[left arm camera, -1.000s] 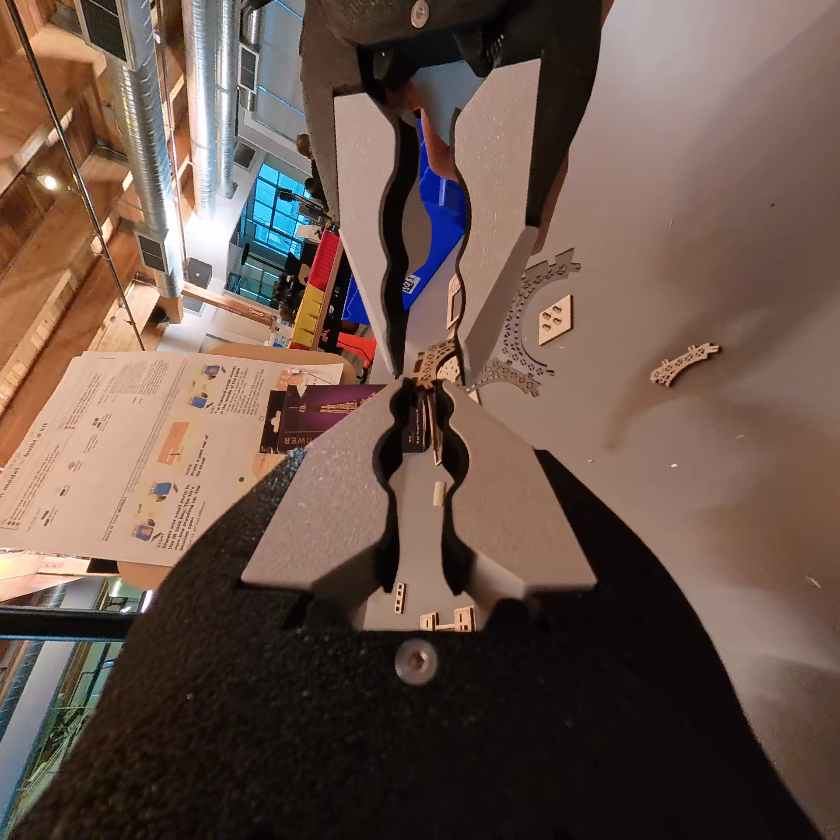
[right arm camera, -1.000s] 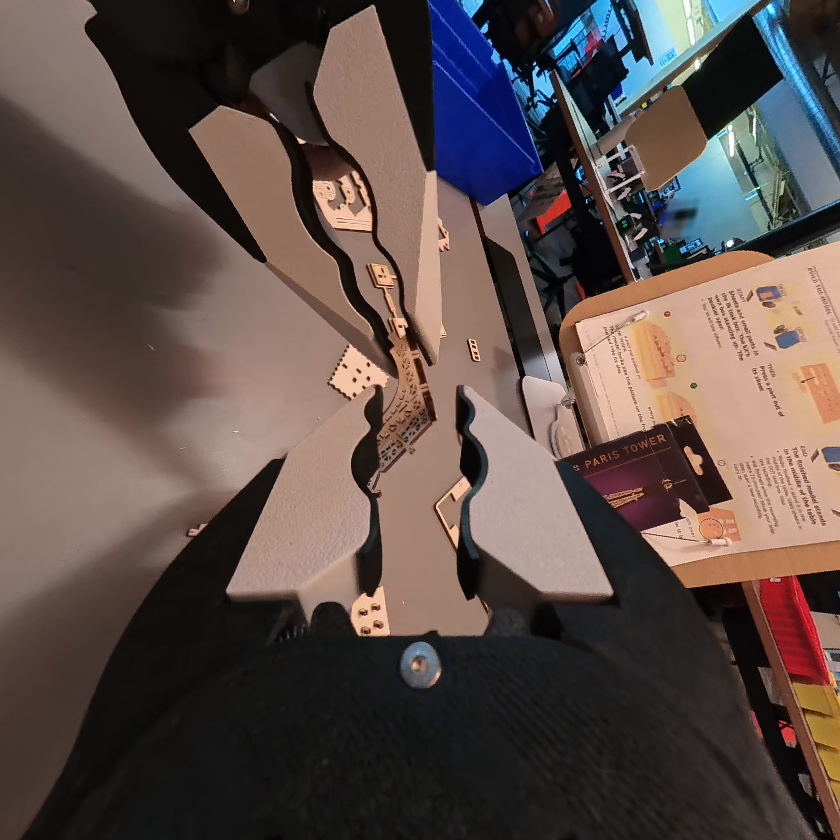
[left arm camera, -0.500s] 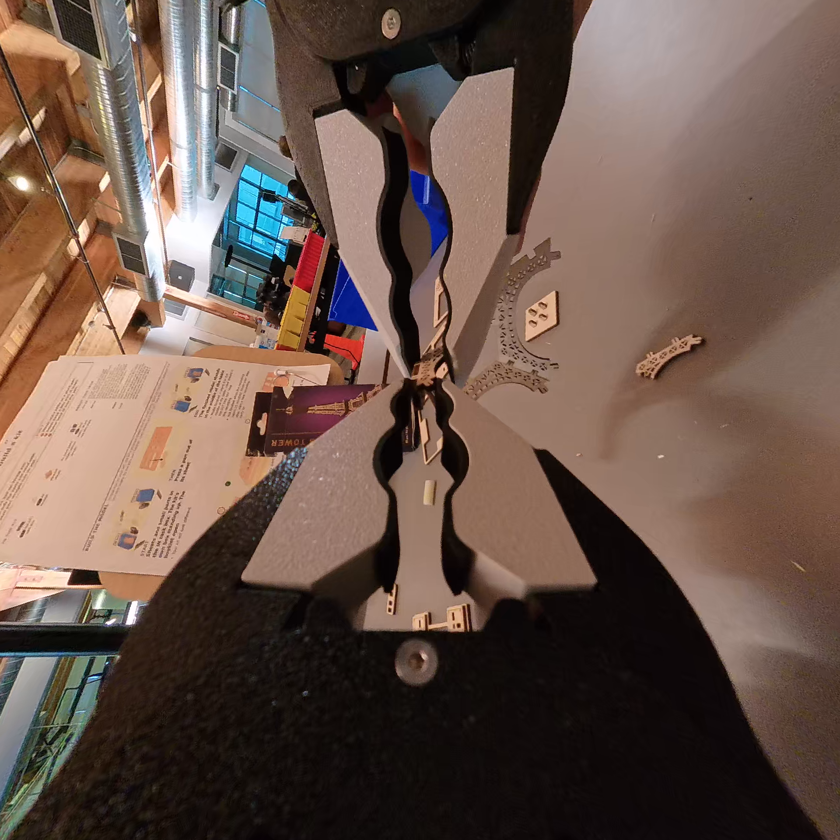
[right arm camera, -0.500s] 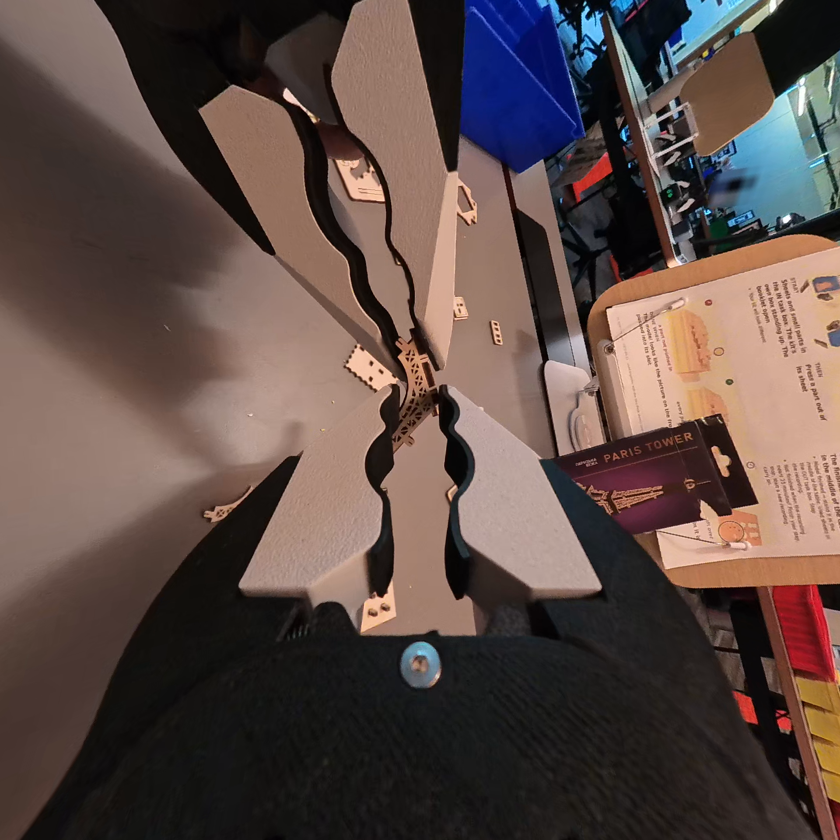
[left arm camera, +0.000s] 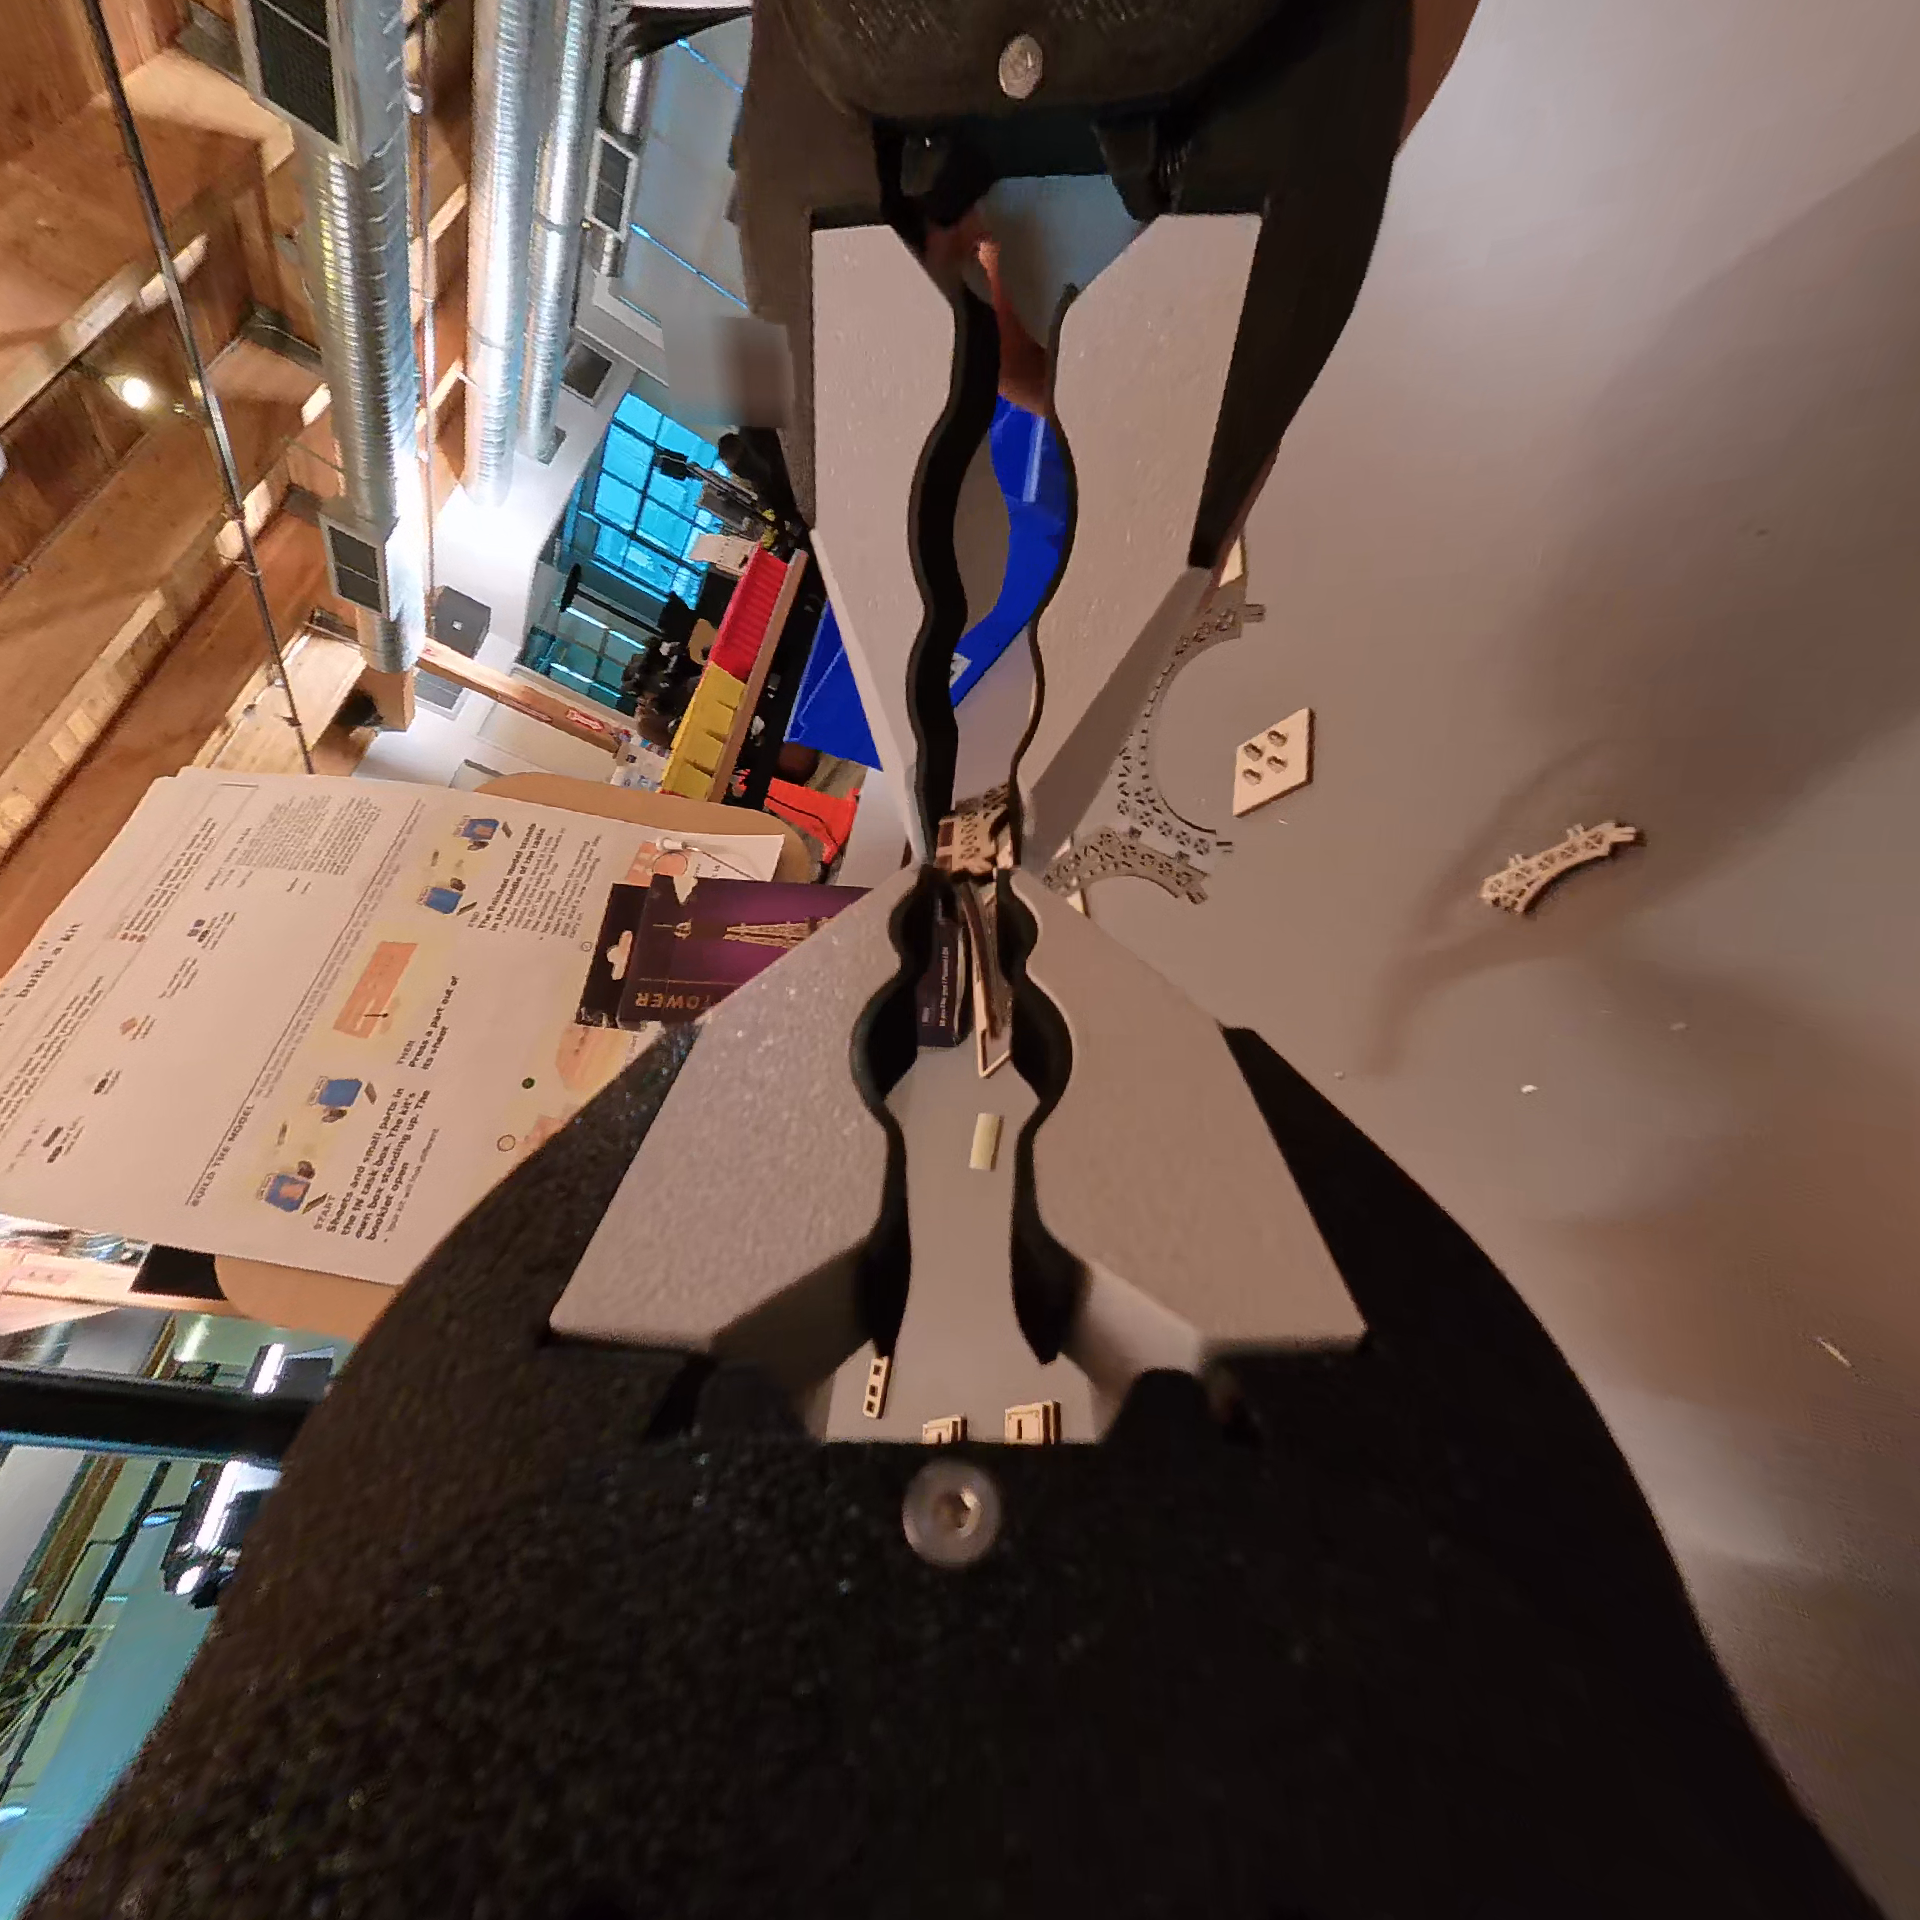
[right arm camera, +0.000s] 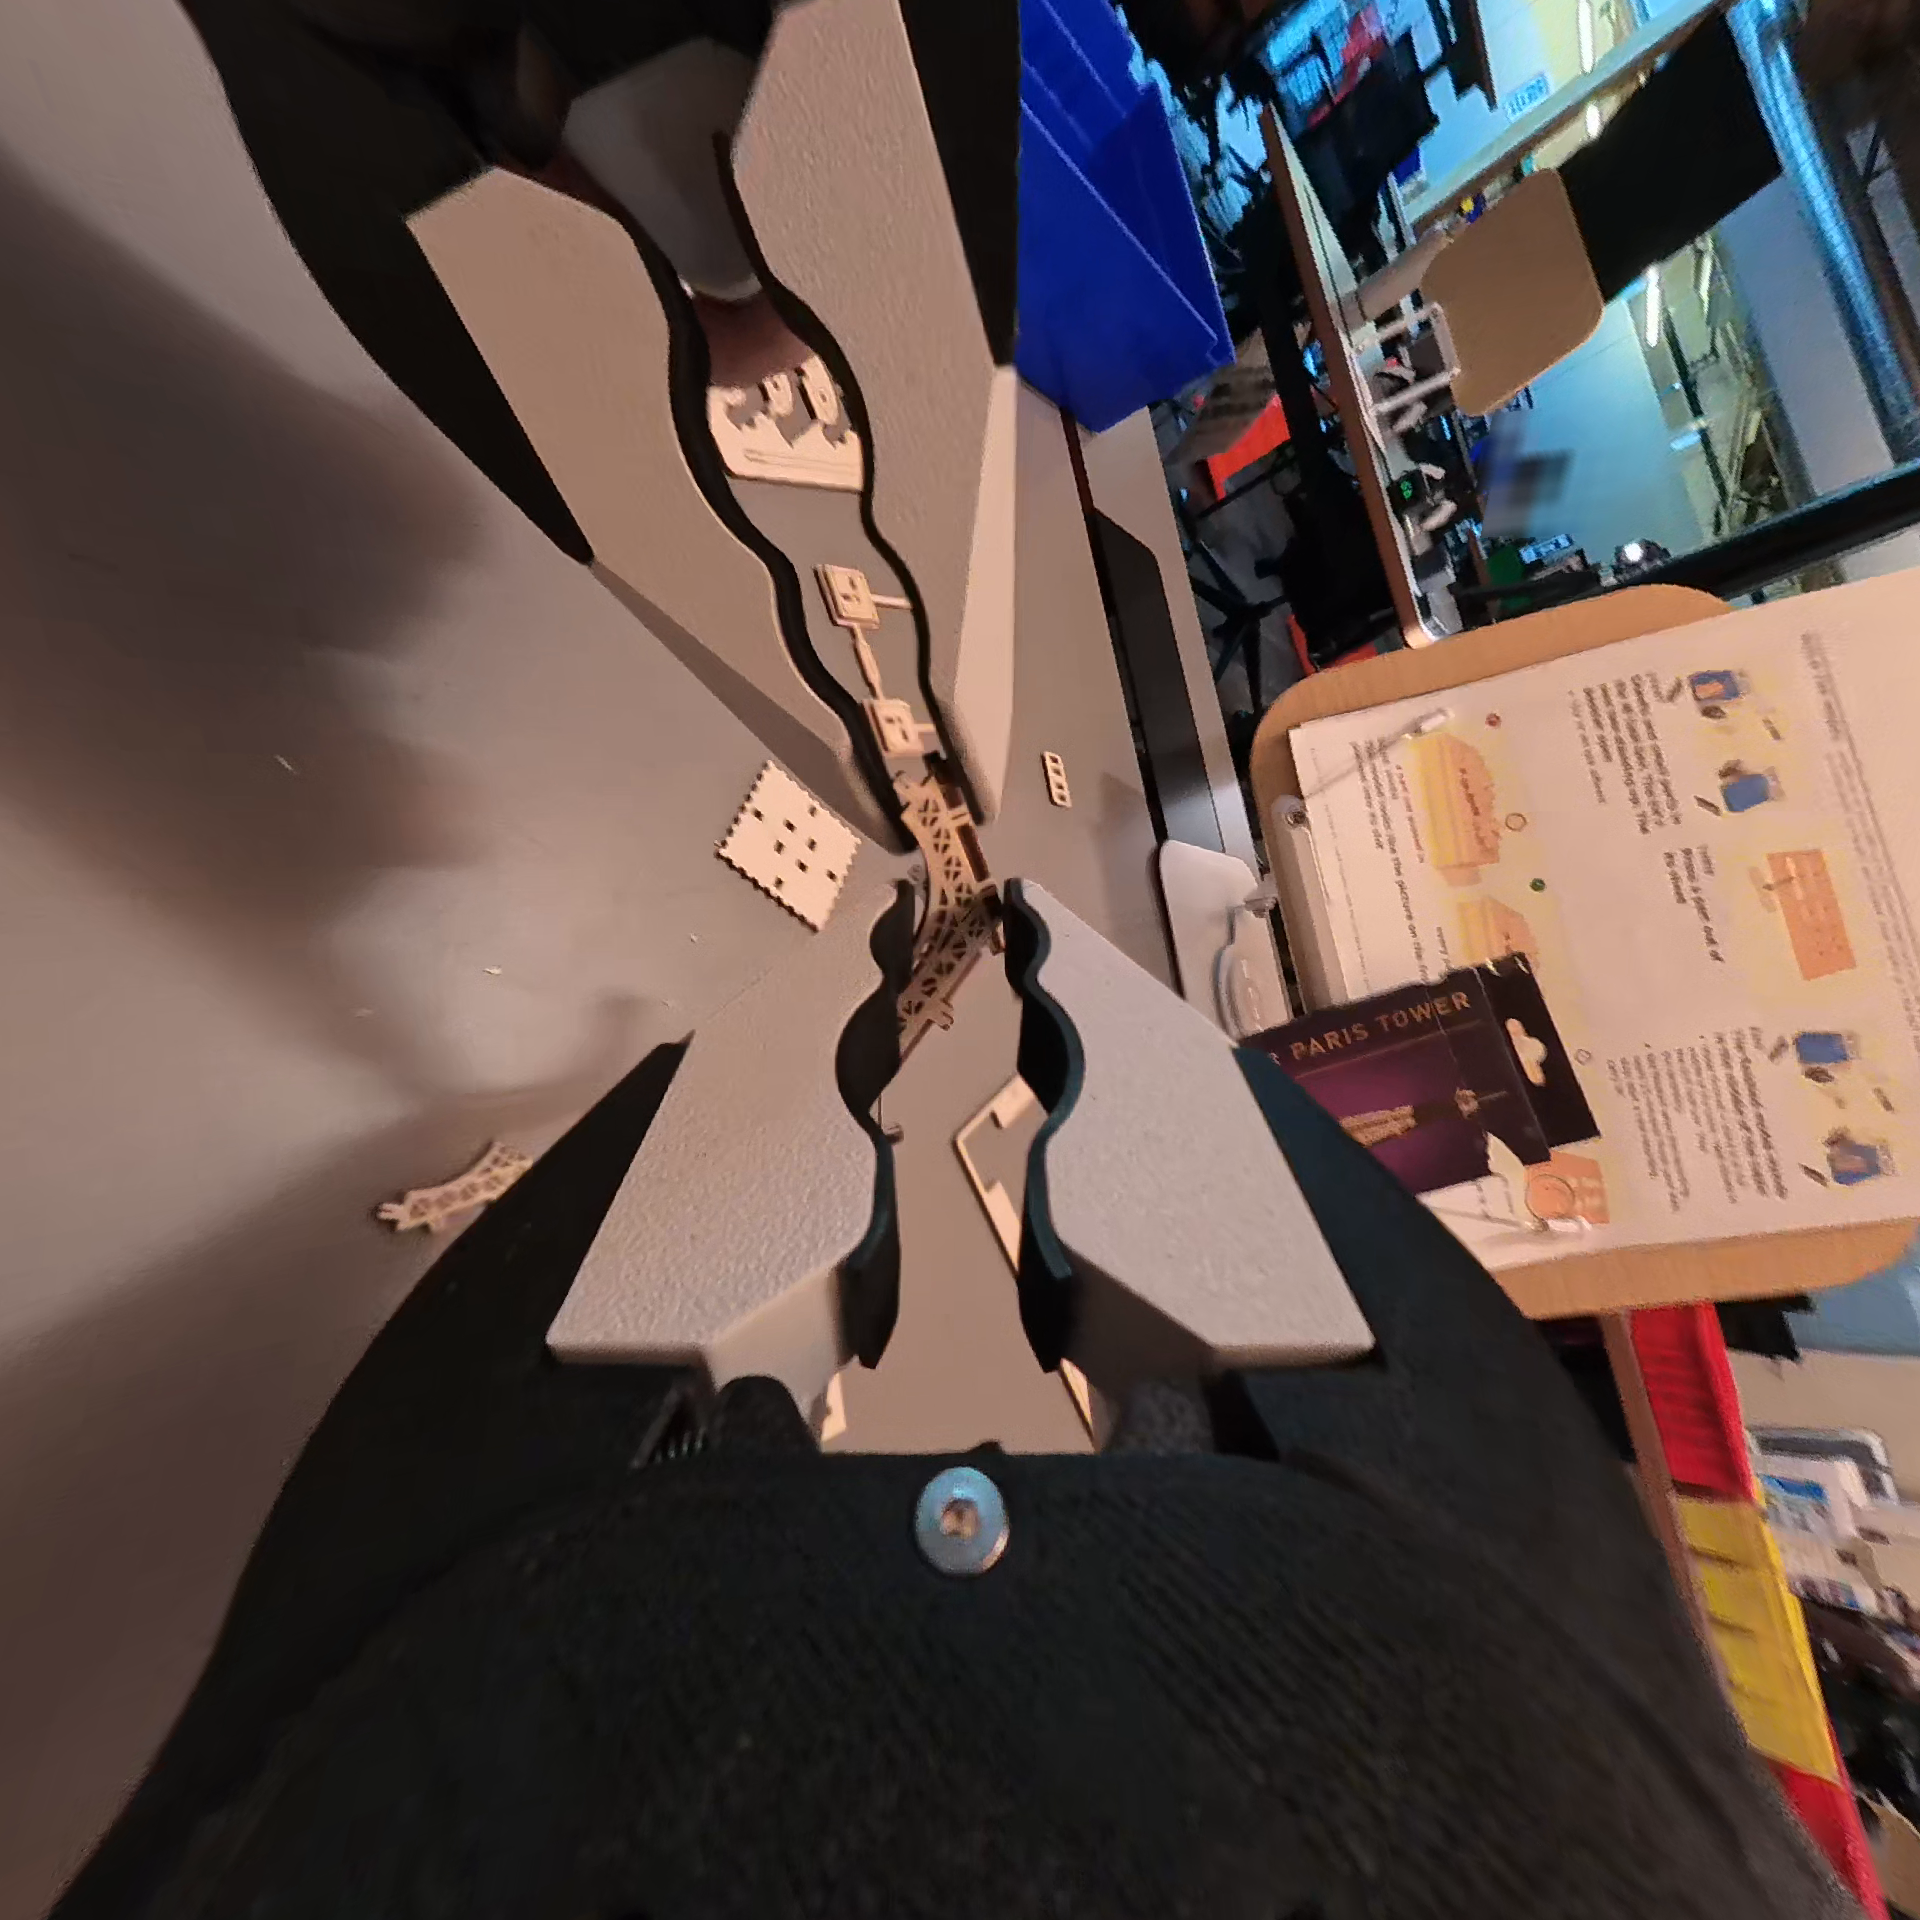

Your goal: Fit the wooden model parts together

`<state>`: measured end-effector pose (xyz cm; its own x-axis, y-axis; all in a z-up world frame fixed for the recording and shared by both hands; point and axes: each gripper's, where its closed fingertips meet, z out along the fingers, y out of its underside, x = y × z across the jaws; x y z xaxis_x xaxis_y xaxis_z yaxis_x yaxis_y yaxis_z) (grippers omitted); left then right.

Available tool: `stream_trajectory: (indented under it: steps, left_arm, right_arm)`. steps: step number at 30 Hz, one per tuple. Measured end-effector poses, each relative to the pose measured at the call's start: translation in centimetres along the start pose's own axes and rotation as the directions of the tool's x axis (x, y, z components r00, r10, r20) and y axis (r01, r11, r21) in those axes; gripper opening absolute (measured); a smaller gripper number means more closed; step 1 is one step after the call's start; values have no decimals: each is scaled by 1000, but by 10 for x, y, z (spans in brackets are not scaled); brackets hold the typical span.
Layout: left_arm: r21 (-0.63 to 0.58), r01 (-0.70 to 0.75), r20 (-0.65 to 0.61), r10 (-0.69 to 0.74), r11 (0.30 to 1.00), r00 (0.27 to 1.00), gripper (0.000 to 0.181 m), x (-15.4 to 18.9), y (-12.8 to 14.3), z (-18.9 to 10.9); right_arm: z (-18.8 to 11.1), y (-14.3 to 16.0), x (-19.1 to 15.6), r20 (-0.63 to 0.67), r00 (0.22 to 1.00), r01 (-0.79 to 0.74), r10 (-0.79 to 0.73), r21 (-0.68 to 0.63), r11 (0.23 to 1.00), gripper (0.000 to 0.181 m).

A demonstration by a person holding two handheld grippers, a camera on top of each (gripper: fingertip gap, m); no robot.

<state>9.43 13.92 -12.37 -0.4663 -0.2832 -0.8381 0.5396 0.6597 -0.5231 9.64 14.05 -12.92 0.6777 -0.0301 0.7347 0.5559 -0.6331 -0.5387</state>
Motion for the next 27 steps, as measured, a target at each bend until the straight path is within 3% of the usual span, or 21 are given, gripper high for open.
stream_trajectory:
  steps: [9, 17, 20, 27]
  left_arm:
    - [-109, 56, -3, -56, 992, 998, 18, 6, 9, 3]
    - [-184, 60, 28, -56, 981, 998, 8, 25, 26, 9]
    - [-158, 78, 55, -70, 984, 996, 8, 37, 33, 9]
    - [-164, 136, 99, -121, 977, 988, 9, 49, 47, 1]
  right_arm:
    - [9, 15, -2, -36, 994, 96, -102, -126, 987, 14]
    - [24, 27, -14, -46, 987, 142, -154, -186, 972, 14]
    - [24, 33, -16, -84, 985, 131, -148, -189, 973, 31]
    - [-37, 33, -40, 2, 991, -133, 134, -77, 988, 58]
